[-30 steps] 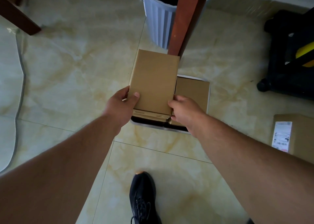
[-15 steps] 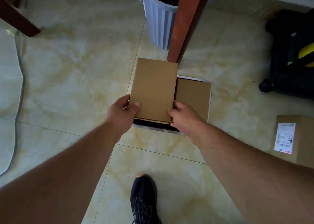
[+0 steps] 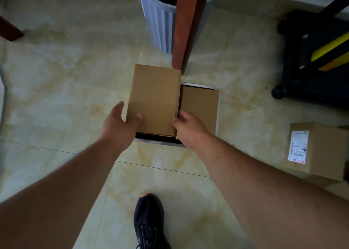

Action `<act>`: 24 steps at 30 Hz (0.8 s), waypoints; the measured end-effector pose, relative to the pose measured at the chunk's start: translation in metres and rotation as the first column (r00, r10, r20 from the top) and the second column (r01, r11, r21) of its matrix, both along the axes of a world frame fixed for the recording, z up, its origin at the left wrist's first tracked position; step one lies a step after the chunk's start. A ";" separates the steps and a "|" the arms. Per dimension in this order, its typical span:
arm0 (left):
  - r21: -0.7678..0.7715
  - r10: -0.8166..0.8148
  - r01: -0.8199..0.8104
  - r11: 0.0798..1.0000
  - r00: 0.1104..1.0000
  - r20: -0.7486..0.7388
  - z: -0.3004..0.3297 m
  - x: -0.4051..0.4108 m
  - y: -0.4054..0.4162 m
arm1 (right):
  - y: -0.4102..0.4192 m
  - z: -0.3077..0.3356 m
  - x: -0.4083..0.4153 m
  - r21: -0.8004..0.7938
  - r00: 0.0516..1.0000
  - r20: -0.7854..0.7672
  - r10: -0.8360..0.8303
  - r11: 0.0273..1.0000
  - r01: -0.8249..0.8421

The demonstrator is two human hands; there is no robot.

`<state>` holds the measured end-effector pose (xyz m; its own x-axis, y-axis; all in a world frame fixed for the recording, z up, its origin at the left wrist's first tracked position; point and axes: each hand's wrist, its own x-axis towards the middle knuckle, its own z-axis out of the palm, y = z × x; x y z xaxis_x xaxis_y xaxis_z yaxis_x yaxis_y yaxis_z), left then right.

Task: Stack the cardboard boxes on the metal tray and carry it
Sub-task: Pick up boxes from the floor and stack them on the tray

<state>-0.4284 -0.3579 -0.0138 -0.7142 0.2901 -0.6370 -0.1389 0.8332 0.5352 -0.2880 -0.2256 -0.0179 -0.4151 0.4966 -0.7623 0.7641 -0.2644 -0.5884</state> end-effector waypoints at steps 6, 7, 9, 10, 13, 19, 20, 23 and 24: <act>-0.026 -0.118 0.115 0.993 0.973 -0.200 0.036 0.028 0.021 | 0.014 0.015 0.030 0.015 0.999 0.039 -0.034 0.999 0.034; -0.021 -0.128 0.127 0.992 0.970 -0.207 0.041 0.037 0.025 | 0.017 0.018 0.040 0.006 0.999 0.036 -0.032 0.999 0.032; -0.006 -0.147 0.149 0.989 0.968 -0.203 0.048 0.056 0.035 | 0.023 0.024 0.062 -0.003 0.998 0.032 -0.055 0.998 0.055; -0.004 -0.158 0.160 0.987 0.968 -0.197 0.050 0.066 0.041 | 0.026 0.027 0.074 -0.006 0.997 0.031 -0.076 0.997 0.076; 0.002 -0.184 0.186 0.983 0.973 -0.142 0.052 0.103 0.059 | 0.038 0.033 0.116 0.007 0.991 0.049 -0.129 0.992 0.128; 0.019 -0.262 0.262 0.965 0.965 0.012 0.044 0.193 0.095 | 0.063 0.028 0.214 0.015 0.959 0.117 -0.256 0.966 0.256; 0.008 -0.276 0.276 0.961 0.961 0.034 0.044 0.209 0.101 | 0.066 0.026 0.230 0.013 0.951 0.135 -0.279 0.960 0.280; -0.003 -0.335 0.337 0.941 0.937 0.099 0.037 0.258 0.116 | 0.074 0.023 0.281 -0.005 0.909 0.186 -0.374 0.924 0.382; -0.004 -0.365 0.368 0.930 0.924 0.116 0.035 0.272 0.121 | 0.077 0.020 0.297 -0.016 0.892 0.200 -0.404 0.909 0.416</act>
<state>-0.1562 -0.2372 0.0209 -0.4848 0.5008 -0.7170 0.1214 0.8504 0.5119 0.0089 -0.1488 0.0025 -0.0301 0.5455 -0.8376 0.6755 -0.6066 -0.4193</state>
